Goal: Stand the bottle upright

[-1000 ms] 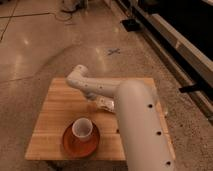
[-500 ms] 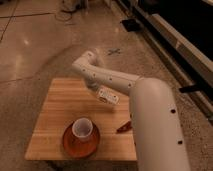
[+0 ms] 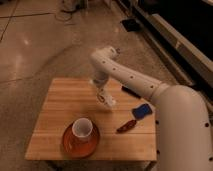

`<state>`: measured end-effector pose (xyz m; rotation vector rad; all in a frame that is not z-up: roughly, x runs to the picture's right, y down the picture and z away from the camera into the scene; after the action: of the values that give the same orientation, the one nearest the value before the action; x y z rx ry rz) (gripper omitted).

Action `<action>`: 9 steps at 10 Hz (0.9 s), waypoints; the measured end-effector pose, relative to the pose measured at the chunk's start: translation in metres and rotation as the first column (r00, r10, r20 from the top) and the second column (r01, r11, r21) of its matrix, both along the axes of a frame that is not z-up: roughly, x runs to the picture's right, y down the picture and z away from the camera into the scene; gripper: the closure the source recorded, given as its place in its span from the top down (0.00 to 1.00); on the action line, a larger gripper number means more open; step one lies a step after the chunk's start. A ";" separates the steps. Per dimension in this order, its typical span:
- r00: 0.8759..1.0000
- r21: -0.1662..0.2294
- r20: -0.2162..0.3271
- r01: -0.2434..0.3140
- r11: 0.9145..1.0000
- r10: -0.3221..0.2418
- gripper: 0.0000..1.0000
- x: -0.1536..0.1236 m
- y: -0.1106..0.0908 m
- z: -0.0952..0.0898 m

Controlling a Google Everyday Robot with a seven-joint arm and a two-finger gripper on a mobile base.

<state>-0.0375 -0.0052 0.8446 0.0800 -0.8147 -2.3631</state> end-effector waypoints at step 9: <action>0.961 0.014 0.159 -0.230 0.973 0.225 0.00 0.039 0.001 -0.004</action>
<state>0.0014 -0.0044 0.8407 0.3591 -0.7947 -2.1715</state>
